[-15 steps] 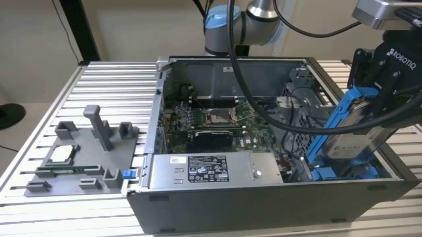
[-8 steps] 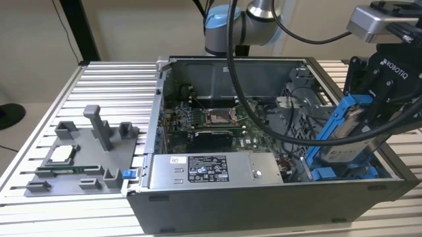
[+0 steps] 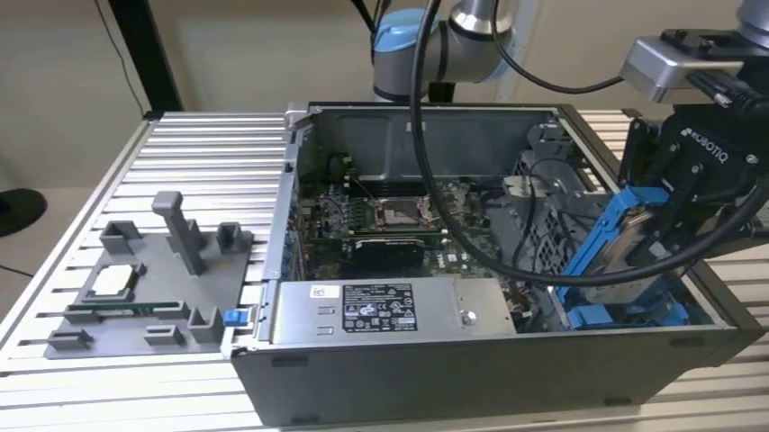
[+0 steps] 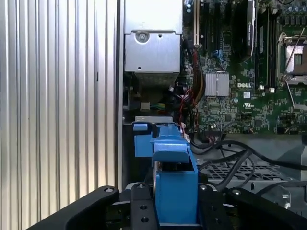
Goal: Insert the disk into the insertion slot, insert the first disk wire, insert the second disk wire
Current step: 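Insert the disk into the insertion slot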
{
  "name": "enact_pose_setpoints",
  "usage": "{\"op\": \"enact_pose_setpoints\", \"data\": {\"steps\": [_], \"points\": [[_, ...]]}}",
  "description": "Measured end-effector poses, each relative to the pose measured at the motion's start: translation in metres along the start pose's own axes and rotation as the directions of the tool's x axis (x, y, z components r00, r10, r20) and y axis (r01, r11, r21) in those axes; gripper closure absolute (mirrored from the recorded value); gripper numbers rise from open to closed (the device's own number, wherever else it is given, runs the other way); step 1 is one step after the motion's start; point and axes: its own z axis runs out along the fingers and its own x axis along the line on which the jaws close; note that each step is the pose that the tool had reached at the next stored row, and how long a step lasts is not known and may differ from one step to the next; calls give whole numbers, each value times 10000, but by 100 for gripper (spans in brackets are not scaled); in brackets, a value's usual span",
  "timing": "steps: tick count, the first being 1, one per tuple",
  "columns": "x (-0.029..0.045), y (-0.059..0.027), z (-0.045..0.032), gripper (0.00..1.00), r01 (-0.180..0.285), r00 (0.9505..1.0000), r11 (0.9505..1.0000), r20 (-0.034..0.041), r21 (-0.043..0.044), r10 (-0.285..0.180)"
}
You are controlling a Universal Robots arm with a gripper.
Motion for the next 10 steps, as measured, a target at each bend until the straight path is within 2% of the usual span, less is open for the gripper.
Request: {"op": "enact_pose_setpoints", "data": {"steps": [7,10], "points": [[0,-11,126,100,24,10000,10000,-2,-1,-24],[0,-11,138,100,25,10000,10000,-4,-1,-25]]}}
